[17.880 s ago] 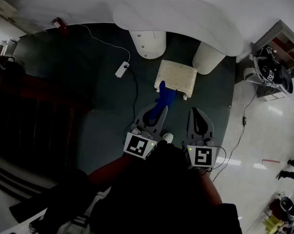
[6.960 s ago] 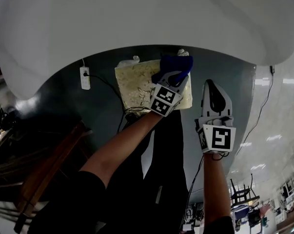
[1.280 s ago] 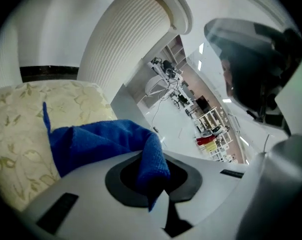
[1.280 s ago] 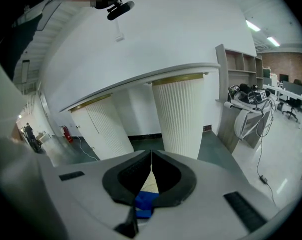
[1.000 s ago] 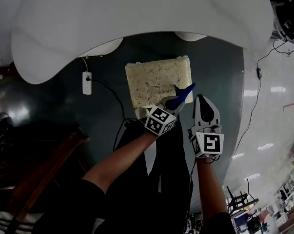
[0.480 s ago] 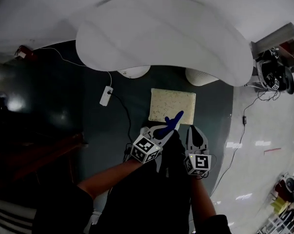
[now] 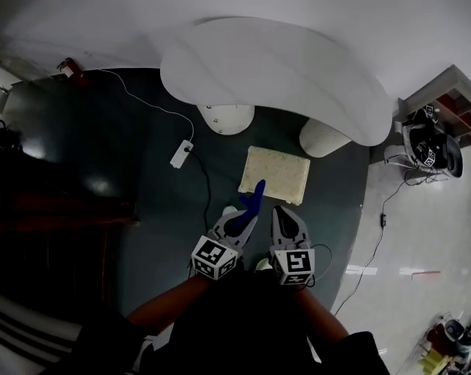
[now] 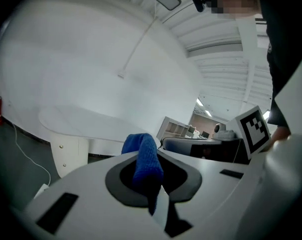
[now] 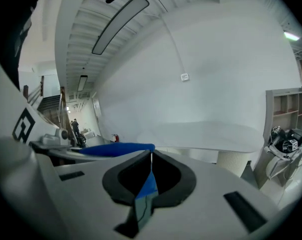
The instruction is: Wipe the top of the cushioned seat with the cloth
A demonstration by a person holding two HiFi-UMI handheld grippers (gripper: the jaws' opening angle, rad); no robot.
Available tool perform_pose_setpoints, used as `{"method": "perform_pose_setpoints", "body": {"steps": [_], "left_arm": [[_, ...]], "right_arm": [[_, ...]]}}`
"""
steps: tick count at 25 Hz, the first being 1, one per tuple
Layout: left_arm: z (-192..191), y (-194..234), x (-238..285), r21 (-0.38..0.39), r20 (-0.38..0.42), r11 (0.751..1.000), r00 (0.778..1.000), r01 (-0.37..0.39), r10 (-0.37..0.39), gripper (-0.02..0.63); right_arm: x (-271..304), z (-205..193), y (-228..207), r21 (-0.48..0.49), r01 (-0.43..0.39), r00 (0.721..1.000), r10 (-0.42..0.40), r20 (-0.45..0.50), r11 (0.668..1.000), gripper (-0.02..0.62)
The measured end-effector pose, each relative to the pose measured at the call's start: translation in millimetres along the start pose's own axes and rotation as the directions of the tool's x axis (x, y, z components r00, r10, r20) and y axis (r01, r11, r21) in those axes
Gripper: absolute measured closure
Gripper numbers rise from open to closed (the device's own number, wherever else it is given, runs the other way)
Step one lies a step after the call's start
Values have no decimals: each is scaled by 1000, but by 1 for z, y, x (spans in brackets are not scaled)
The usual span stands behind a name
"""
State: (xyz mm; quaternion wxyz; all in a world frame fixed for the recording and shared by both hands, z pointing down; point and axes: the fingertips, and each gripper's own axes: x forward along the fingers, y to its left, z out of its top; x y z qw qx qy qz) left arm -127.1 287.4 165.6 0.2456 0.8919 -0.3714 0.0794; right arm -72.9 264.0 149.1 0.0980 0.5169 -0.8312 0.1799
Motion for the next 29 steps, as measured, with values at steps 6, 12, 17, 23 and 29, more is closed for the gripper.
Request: {"method": "perform_pose_setpoints", "body": {"steps": [6, 12, 17, 23, 29], "left_arm": [[3, -73, -21, 45, 112, 993, 989, -106, 101, 566], [7, -122, -44, 131, 154, 980, 980, -150, 130, 566], [16, -150, -55, 155, 186, 980, 978, -123, 93, 566], [57, -162, -63, 181, 219, 975, 972, -129, 88, 566], [57, -169, -54, 198, 257, 971, 963, -131, 77, 566]], "right_arm": [[-77, 41, 4, -102, -44, 995, 53, 85, 994, 558], [-139, 55, 0, -109, -37, 991, 51, 128, 993, 558], [-168, 55, 0, -90, -24, 988, 37, 149, 996, 558], [-178, 77, 4, -92, 16, 985, 0, 170, 996, 558], [-183, 74, -6, -91, 29, 984, -12, 178, 995, 558]]}}
